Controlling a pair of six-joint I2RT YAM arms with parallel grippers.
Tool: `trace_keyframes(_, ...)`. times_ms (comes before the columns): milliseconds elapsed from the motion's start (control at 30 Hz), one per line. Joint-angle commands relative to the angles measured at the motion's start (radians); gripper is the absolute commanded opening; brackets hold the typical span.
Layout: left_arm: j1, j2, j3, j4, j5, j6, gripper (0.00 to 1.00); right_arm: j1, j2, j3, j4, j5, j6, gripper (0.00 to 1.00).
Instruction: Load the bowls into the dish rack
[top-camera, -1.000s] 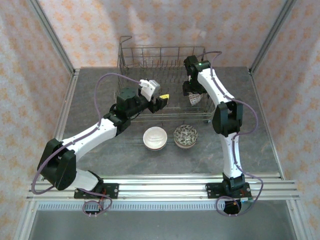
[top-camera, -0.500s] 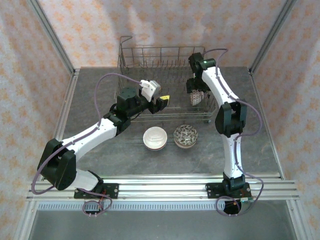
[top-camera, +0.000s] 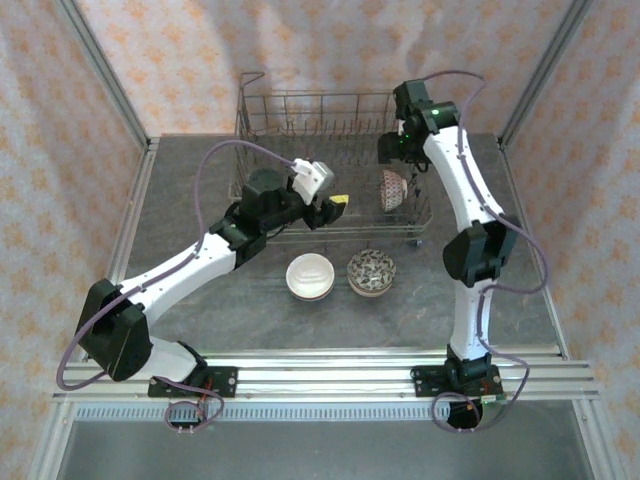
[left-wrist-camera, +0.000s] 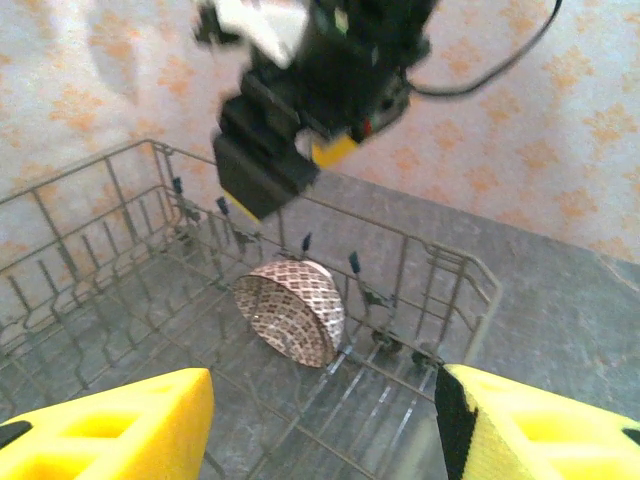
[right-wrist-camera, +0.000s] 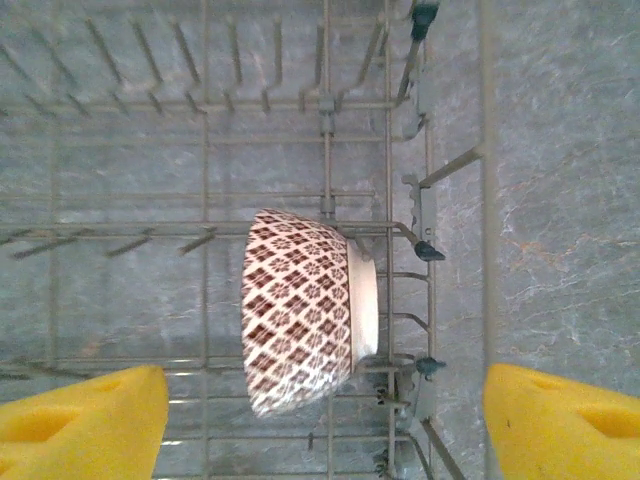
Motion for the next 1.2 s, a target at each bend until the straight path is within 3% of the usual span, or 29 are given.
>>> trace_keyframes(0, -0.033, 0.004, 0.047, -0.126, -0.012, 0.071, 0.64, -0.004, -0.136, -0.032, -0.039, -0.024, 0.040, 0.82)
trace_keyframes(300, -0.161, 0.048, 0.161, -0.447, -0.089, 0.217, 0.64, -0.008, -0.474, -0.430, 0.032, -0.014, 0.093, 0.81)
trace_keyframes(500, -0.259, 0.175, 0.330, -0.663, -0.089, 0.172, 0.61, -0.057, -0.630, -0.616, 0.042, -0.047, 0.142, 0.80)
trace_keyframes(733, -0.403, 0.299, 0.417, -0.785, -0.147, 0.148, 0.59, -0.127, -0.769, -0.766, 0.067, -0.101, 0.165, 0.79)
trace_keyframes(900, -0.435, 0.421, 0.552, -0.941, -0.160, 0.117, 0.52, -0.130, -0.810, -0.833, 0.070, -0.115, 0.165, 0.79)
trace_keyframes(1167, -0.466, 0.532, 0.599, -0.998, -0.229, 0.100, 0.49, -0.130, -0.857, -0.895, 0.082, -0.119, 0.163, 0.78)
